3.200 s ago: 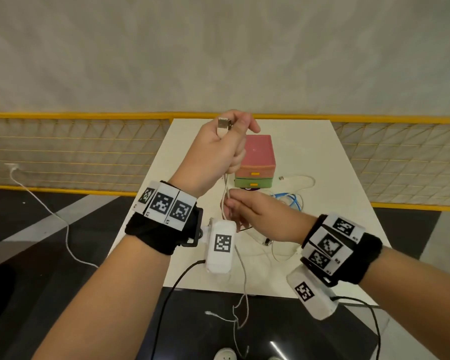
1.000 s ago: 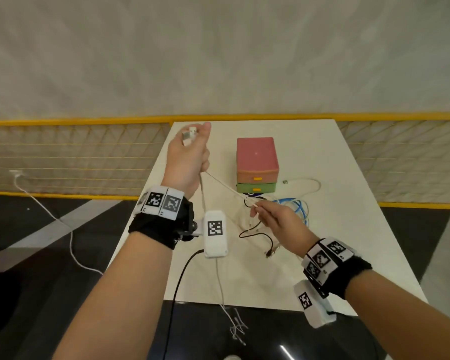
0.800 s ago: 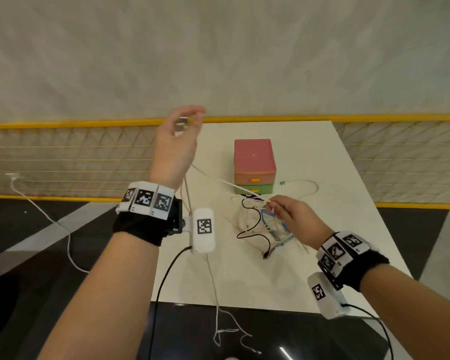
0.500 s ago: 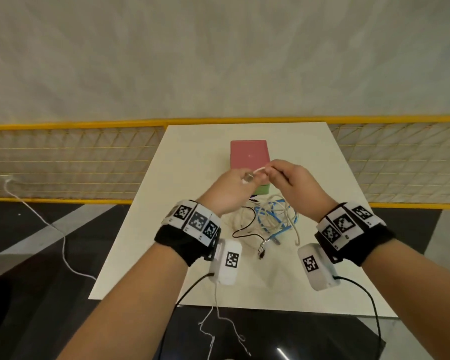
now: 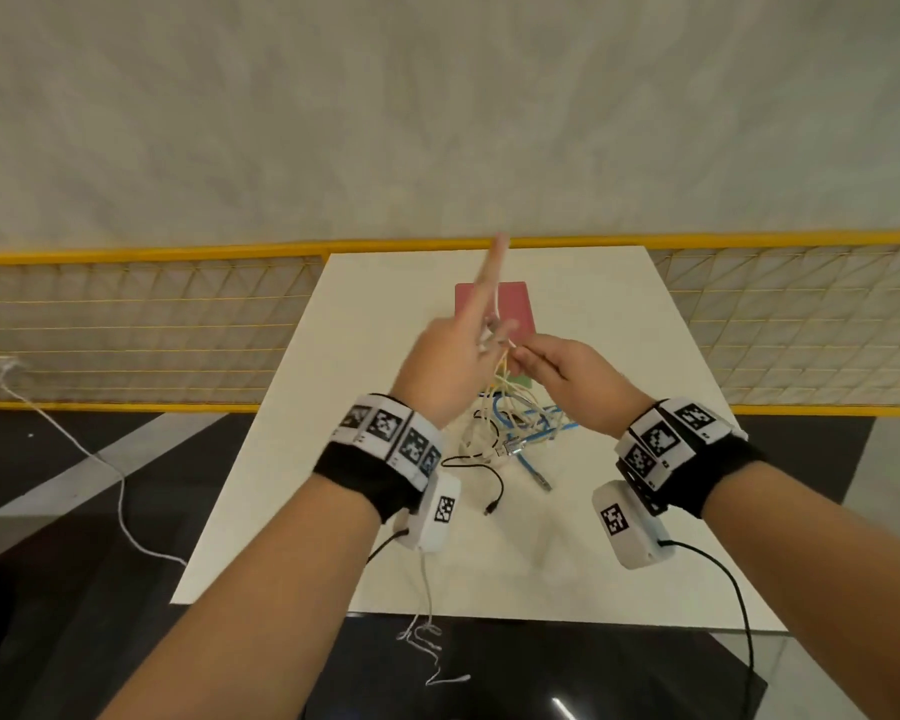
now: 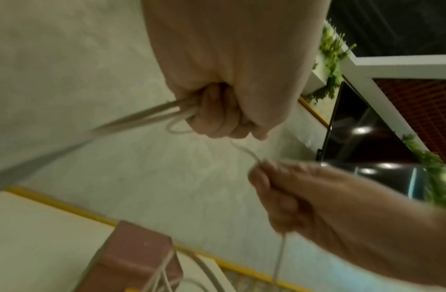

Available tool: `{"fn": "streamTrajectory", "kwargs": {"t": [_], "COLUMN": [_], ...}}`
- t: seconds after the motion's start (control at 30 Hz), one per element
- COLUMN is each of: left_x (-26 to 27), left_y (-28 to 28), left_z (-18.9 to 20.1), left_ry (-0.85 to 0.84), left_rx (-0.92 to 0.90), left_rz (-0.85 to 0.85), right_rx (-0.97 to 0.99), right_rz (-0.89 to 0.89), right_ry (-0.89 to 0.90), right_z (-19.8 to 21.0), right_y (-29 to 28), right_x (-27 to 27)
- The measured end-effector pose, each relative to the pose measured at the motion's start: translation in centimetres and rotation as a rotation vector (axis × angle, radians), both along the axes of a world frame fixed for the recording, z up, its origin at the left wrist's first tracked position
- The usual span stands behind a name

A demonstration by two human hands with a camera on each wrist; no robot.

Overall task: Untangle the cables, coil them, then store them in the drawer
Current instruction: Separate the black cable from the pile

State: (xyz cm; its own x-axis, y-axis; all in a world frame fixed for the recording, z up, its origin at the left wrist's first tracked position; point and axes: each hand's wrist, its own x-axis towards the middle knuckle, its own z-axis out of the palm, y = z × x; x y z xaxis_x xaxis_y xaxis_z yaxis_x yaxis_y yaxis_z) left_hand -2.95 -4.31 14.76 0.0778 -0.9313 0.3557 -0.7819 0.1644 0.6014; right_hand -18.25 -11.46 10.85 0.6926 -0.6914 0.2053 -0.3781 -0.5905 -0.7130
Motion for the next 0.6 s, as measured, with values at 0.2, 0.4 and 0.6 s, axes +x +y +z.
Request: {"fn": "streamTrajectory", "kwargs": {"t": [0.2, 0.4, 0.6], "left_x": [-0.4, 0.3, 3.7], "left_y": [-0.7, -1.5, -2.0], "left_z": [-1.5, -1.0, 1.4], "left_ry": [-0.052, 0.076, 0.250], "left_rx": [0.077, 0.115, -0.213], "left_rz": [-0.121, -0.047, 0.279], "right_rx": [-0.013, 0.012, 0.032], "right_rz": [0.007, 0.050, -0.056], "right_ry": [-0.007, -0.042, -0.005], "right_z": [1.8, 0.9, -2.1], "right_y": [-0.7, -1.4, -1.3], "right_x": [0.3, 0.2, -1.7]}}
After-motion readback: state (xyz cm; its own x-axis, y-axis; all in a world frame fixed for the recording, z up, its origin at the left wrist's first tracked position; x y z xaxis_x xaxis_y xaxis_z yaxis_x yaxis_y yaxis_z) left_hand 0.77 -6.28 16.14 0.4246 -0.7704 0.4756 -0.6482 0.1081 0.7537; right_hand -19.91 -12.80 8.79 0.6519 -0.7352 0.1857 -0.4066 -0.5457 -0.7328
